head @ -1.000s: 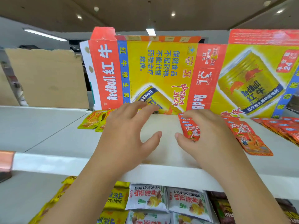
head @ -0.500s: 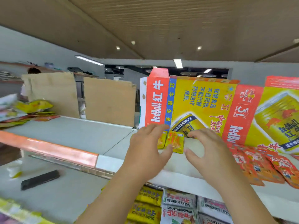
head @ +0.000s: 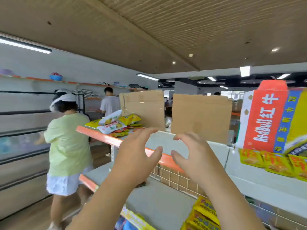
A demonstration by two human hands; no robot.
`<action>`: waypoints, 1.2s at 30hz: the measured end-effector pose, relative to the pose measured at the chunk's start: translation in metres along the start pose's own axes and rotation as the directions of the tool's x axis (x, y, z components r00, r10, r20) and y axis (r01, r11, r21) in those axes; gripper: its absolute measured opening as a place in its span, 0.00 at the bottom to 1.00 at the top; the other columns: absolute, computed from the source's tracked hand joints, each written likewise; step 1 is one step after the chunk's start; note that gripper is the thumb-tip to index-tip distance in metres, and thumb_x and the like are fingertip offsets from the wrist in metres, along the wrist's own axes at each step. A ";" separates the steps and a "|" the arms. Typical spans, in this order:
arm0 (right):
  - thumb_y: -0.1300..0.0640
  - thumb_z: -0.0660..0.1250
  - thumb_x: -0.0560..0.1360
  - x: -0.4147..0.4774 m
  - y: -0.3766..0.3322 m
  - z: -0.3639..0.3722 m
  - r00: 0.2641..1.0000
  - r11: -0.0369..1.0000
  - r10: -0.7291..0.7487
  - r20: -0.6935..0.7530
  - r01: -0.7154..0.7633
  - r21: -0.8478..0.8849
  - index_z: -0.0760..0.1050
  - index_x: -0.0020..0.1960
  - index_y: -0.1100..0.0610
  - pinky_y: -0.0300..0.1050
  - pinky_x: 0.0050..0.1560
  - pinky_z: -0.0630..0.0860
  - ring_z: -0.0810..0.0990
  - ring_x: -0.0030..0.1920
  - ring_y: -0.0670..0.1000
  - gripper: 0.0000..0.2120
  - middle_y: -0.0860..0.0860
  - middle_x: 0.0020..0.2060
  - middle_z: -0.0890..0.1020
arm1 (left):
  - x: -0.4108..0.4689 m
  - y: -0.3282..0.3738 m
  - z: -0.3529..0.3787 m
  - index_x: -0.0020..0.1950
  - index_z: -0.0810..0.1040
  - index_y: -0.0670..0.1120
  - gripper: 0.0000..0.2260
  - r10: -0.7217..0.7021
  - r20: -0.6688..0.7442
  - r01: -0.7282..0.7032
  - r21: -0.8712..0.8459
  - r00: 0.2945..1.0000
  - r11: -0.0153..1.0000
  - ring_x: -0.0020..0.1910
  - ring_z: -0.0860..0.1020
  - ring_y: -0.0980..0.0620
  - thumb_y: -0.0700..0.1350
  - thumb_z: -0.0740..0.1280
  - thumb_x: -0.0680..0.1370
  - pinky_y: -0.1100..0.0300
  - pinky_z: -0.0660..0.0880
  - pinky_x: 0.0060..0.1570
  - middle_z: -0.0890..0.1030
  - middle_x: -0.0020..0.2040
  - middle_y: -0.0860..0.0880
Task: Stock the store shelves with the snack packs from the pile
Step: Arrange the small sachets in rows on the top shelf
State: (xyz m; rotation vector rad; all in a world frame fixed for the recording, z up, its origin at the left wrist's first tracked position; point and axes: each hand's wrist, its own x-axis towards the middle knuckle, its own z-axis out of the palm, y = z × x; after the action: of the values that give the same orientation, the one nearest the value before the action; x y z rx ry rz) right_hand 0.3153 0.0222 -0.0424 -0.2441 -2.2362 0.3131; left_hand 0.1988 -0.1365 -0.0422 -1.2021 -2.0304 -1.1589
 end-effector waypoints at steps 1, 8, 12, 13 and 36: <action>0.47 0.71 0.74 0.007 -0.011 0.015 1.000 1.000 -0.022 0.022 0.022 0.020 0.75 0.61 0.43 0.31 0.55 0.65 0.70 0.60 0.41 0.16 0.36 0.56 0.72 | 0.001 -0.013 -0.011 0.68 0.74 0.61 0.22 -0.011 -0.005 0.011 0.024 1.000 1.000 0.66 0.72 0.58 0.59 0.66 0.74 0.53 0.70 0.67 0.76 0.64 0.63; 0.47 0.70 0.74 0.069 -0.056 0.082 0.986 0.989 -0.127 0.108 0.118 0.085 0.76 0.60 0.44 0.42 0.58 0.71 0.72 0.60 0.45 0.16 0.40 0.58 0.74 | 0.024 -0.089 -0.059 0.67 0.77 0.59 0.20 -0.086 -0.049 0.089 0.069 0.995 0.994 0.51 0.71 0.66 0.49 0.72 0.75 0.69 0.67 0.53 0.76 0.58 0.65; 0.47 0.70 0.73 0.115 -0.059 0.107 0.971 0.980 -0.188 0.150 0.177 0.087 0.77 0.59 0.46 0.46 0.56 0.74 0.73 0.57 0.46 0.15 0.42 0.56 0.74 | 0.051 -0.128 -0.060 0.66 0.77 0.59 0.19 -0.136 -0.073 0.143 0.099 0.988 0.985 0.55 0.68 0.68 0.49 0.71 0.76 0.69 0.63 0.53 0.76 0.60 0.65; 0.48 0.71 0.73 0.128 -0.058 0.113 0.967 0.979 -0.194 0.165 0.181 0.091 0.77 0.59 0.46 0.45 0.55 0.74 0.74 0.56 0.47 0.15 0.42 0.55 0.74 | 0.059 -0.138 -0.058 0.66 0.77 0.59 0.18 -0.139 -0.073 0.146 0.110 0.988 0.983 0.56 0.68 0.67 0.49 0.71 0.76 0.69 0.63 0.53 0.77 0.61 0.64; 0.46 0.67 0.79 0.324 0.048 0.240 0.635 0.912 0.291 0.715 0.041 -0.408 0.79 0.62 0.51 0.40 0.35 0.68 0.76 0.45 0.52 0.15 0.49 0.50 0.78 | 0.235 -0.291 0.062 0.61 0.78 0.61 0.13 -0.142 0.254 0.122 0.095 0.957 0.988 0.44 0.78 0.55 0.53 0.70 0.77 0.61 0.73 0.42 0.75 0.47 0.62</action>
State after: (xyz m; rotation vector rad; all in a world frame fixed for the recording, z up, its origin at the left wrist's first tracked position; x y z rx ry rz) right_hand -0.0703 0.1243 0.0317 -0.5766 -3.1534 0.0163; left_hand -0.1698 -0.0503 -0.0158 -1.2512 -2.3612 -1.0134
